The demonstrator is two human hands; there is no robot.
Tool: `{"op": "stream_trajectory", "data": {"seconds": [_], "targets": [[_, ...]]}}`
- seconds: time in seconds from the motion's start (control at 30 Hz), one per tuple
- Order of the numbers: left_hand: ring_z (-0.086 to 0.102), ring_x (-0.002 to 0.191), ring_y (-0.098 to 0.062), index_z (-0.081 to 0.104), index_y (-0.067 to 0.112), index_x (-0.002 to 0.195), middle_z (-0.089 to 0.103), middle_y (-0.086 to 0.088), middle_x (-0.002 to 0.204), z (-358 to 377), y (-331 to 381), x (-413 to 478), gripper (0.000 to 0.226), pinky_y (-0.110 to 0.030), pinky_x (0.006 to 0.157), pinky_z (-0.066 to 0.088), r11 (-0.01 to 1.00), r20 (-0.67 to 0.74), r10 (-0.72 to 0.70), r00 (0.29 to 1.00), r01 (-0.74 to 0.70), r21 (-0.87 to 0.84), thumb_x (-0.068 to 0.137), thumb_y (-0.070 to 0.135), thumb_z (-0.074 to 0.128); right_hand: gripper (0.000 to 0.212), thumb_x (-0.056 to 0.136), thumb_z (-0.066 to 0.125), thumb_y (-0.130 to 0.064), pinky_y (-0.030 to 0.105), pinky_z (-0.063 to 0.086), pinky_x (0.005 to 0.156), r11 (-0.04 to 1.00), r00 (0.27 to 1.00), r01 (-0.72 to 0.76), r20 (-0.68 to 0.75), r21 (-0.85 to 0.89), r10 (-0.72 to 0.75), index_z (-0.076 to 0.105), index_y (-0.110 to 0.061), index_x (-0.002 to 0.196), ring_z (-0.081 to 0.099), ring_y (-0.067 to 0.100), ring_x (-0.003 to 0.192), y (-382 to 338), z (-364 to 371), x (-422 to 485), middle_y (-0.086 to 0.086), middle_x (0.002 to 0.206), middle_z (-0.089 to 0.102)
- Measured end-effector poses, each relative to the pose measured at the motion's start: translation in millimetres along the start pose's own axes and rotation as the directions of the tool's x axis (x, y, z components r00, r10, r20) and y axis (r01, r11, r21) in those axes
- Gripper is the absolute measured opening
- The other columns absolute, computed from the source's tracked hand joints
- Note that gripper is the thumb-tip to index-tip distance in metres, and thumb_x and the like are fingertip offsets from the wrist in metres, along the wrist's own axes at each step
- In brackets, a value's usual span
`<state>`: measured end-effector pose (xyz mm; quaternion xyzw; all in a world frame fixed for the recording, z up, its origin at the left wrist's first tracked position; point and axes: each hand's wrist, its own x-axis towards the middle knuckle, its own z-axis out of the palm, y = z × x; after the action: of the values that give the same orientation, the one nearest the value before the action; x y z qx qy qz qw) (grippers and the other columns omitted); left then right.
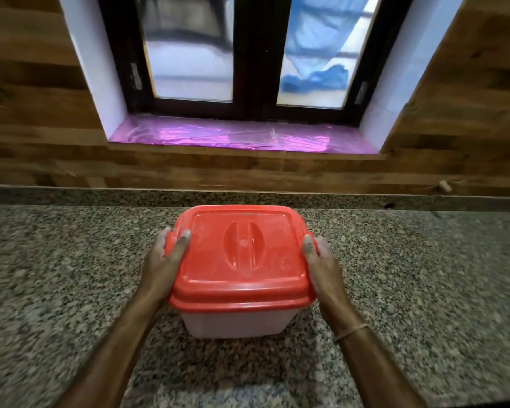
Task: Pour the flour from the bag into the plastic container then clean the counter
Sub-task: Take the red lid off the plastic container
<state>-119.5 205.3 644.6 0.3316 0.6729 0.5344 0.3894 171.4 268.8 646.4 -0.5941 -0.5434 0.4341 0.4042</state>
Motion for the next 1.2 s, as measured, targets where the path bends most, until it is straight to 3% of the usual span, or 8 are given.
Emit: {"op": "stream_trajectory", "data": {"seconds": [0.1, 0.6, 0.67, 0.77, 0.9, 1.0, 1.13, 1.2], "targets": [[0.065, 0.119, -0.023, 0.032, 0.036, 0.158, 0.054, -0.005, 0.149, -2.1, 4.3, -5.6, 0.107, -0.051, 0.099, 0.057, 0.999, -0.005, -0.005, 1.0, 0.005, -0.035, 0.069, 0.084, 0.064, 0.074, 0.087, 0.046, -0.086, 0.051, 0.065, 0.086, 0.997, 0.998, -0.006, 0.061, 0.082, 0.001, 0.057, -0.032, 0.136, 0.076, 0.02, 0.104, -15.4, 1.3, -7.1, 0.0, 0.123, 0.071], [0.043, 0.143, -0.013, 0.025, 0.023, 0.164, 0.039, 0.0, 0.164, 82.1, 77.7, -28.7, 0.094, -0.035, 0.119, 0.035, 0.969, -0.037, 0.244, 0.969, -0.242, 0.039, 0.089, 0.061, 0.069, 0.06, 0.091, 0.072, -0.054, 0.044, 0.067, 0.082, 0.979, 1.0, 0.007, 0.026, 0.201, -0.012, 0.057, -0.02, 0.138, 0.078, 0.024, 0.101, -25.7, -83.0, 22.9, 0.007, 0.123, 0.074], [0.038, 0.144, -0.009, 0.022, 0.023, 0.165, 0.034, 0.002, 0.166, 116.8, 88.8, -33.8, 0.095, -0.029, 0.116, 0.031, 0.966, 0.015, 0.254, 0.967, -0.255, 0.038, 0.091, 0.067, 0.061, 0.052, 0.094, 0.074, -0.041, 0.039, 0.066, 0.075, 0.941, 0.998, -0.064, 0.05, 0.331, 0.05, 0.06, -0.015, 0.136, 0.08, 0.025, 0.097, -17.4, -118.9, 39.9, 0.012, 0.121, 0.075], [0.023, 0.156, -0.012, 0.017, 0.03, 0.166, 0.02, 0.006, 0.171, 168.6, 91.1, -39.1, 0.106, -0.045, 0.128, 0.021, 0.955, 0.172, 0.236, 0.956, -0.261, 0.143, 0.08, 0.09, 0.032, 0.052, 0.093, 0.076, -0.035, 0.037, 0.066, 0.068, 0.896, 0.992, -0.124, 0.04, 0.427, 0.118, 0.06, -0.014, 0.138, 0.081, 0.026, 0.093, 10.8, -180.1, 65.6, 0.015, 0.12, 0.076], [-0.006, 0.16, -0.016, 0.004, 0.025, 0.167, -0.006, 0.001, 0.174, 237.0, 55.3, -46.5, 0.1, -0.055, 0.127, -0.003, 0.694, 0.282, 0.22, 0.934, -0.353, 0.627, 0.088, 0.084, 0.018, 0.085, 0.068, 0.089, -0.056, 0.037, 0.065, 0.07, 0.9, 0.98, -0.11, -0.106, 0.423, 0.17, 0.063, -0.017, 0.139, 0.08, 0.025, 0.093, 74.0, -256.9, 93.1, 0.015, 0.121, 0.077], [-0.008, 0.16, -0.02, 0.005, 0.018, 0.167, -0.011, -0.003, 0.174, 261.7, 31.9, -48.5, 0.1, -0.056, 0.126, 0.002, 0.509, 0.284, 0.223, 0.933, -0.36, 0.782, 0.092, 0.079, 0.03, 0.104, 0.046, 0.094, -0.07, 0.039, 0.064, 0.075, 0.916, 0.966, -0.13, -0.161, 0.378, 0.204, 0.069, -0.01, 0.127, 0.078, 0.027, 0.09, 131.4, -280.5, 118.9, 0.016, 0.112, 0.079], [-0.007, 0.161, -0.021, 0.004, 0.015, 0.166, -0.011, -0.004, 0.174, 263.4, 29.8, -43.6, 0.093, -0.058, 0.125, 0.007, 0.39, 0.246, 0.253, 0.936, -0.331, 0.859, 0.098, 0.063, 0.045, 0.042, 0.089, 0.083, -0.022, 0.019, 0.059, 0.057, 0.947, 0.96, -0.197, -0.144, 0.255, 0.239, 0.067, -0.004, 0.123, 0.072, 0.002, 0.065, 180.7, -268.1, 133.9, 0.023, 0.11, 0.076], [-0.007, 0.161, -0.02, 0.004, 0.016, 0.166, -0.011, -0.003, 0.174, 265.0, 29.9, -45.3, 0.092, -0.058, 0.125, 0.007, 0.389, 0.24, 0.253, 0.937, -0.326, 0.862, 0.099, 0.062, 0.046, 0.041, 0.089, 0.082, -0.019, 0.02, 0.06, 0.058, 0.959, 0.96, -0.231, -0.123, 0.167, 0.252, 0.066, -0.007, 0.125, 0.074, 0.003, 0.069, 198.4, -256.5, 138.5, 0.014, 0.107, 0.076]]}}
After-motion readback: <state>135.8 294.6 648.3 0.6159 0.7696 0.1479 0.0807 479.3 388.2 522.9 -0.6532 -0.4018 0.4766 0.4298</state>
